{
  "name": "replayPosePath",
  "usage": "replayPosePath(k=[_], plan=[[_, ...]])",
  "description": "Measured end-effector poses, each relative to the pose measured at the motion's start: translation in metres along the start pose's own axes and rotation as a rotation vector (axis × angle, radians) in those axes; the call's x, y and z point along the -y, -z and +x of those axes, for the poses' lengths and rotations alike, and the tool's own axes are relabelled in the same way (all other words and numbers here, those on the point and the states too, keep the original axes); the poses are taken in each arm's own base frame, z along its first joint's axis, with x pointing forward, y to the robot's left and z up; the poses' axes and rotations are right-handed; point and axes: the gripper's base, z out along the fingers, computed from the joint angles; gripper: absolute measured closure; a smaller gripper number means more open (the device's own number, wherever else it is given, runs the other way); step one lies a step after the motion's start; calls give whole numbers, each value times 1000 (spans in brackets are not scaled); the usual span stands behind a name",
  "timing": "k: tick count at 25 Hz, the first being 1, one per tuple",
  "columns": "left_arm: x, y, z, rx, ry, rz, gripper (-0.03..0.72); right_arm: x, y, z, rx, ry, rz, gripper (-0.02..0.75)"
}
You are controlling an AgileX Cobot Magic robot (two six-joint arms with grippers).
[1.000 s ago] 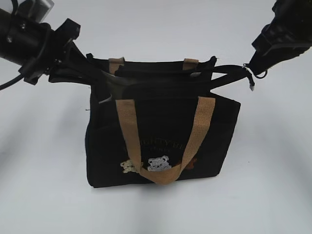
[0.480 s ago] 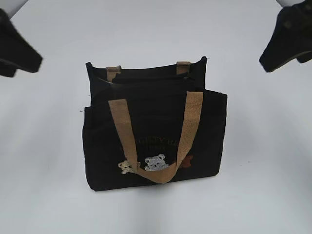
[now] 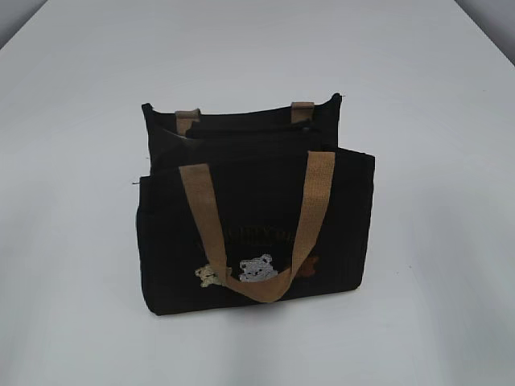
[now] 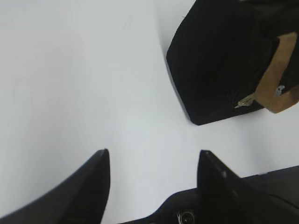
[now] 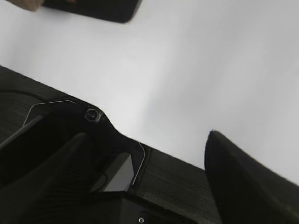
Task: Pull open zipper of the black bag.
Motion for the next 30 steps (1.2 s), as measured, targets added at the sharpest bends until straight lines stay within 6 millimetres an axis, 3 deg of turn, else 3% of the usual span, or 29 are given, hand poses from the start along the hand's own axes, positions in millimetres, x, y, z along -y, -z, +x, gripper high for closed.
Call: replayPosePath(k=[6, 10, 14, 19, 30], plan=[[1, 19, 69, 191, -25, -43, 242, -2, 0, 72, 65, -14, 86, 156], [1, 26, 89, 292, -41, -57, 242, -3, 3, 106, 166, -13, 137, 156], [1, 26, 93, 323, -45, -62, 242, -6, 4, 133, 270, -1, 151, 156], [1, 26, 92, 333, -42, -63, 242, -8, 12, 145, 408, 24, 169, 156], [1, 26, 92, 335, -42, -63, 242, -7, 4, 141, 455, 28, 174, 156]])
